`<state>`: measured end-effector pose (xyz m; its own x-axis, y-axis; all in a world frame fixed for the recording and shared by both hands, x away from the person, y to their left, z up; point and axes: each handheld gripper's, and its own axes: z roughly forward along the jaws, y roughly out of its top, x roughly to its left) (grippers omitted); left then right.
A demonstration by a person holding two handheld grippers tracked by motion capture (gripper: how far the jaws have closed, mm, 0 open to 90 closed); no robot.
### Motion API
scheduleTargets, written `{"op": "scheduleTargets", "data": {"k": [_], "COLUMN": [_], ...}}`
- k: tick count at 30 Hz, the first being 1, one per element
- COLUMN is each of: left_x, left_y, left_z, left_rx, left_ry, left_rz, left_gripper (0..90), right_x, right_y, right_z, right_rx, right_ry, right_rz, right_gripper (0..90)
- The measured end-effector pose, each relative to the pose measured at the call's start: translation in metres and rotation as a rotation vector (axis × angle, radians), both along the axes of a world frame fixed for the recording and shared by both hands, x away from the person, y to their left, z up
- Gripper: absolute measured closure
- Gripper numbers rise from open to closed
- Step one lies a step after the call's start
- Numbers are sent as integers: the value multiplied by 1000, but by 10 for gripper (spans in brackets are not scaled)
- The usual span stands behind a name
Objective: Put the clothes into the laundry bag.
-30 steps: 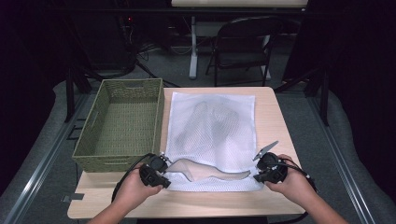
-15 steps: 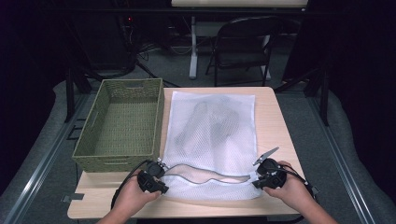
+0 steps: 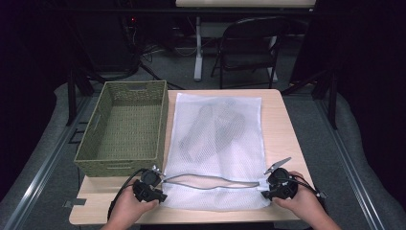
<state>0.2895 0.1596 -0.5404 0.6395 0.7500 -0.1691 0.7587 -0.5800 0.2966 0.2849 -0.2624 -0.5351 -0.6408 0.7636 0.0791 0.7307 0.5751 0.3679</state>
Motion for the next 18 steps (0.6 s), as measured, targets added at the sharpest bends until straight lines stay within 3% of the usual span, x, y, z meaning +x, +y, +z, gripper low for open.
{"op": "scheduleTargets", "data": {"k": [1,10,12,16,17,18], "left_x": [-1,-8,-9,-9,-9,-10], "left_y": [1,12,14,20,21,23], "left_z": [0,4,6,12,13,15], "left_rx": [-8,-51,-71,-89,-91,-95], "left_ry": [-4,-34,-48,-67,-70,-80], "left_rz": [11,35,50,48,50,49], "left_gripper": [710,553,511,450,444,440], "right_x": [0,-10,-12,-16,-16,-17], "right_y": [-2,-12,-14,-15,-17,-18], "right_z": [1,10,13,17,20,21], "right_rx": [-22,45,31,68,47,57], "right_ry": [1,-6,-19,-52,-53,-67], "right_rz": [13,-36,-38,-65,-55,-64], "right_gripper": [614,527,513,476,470,462]}}
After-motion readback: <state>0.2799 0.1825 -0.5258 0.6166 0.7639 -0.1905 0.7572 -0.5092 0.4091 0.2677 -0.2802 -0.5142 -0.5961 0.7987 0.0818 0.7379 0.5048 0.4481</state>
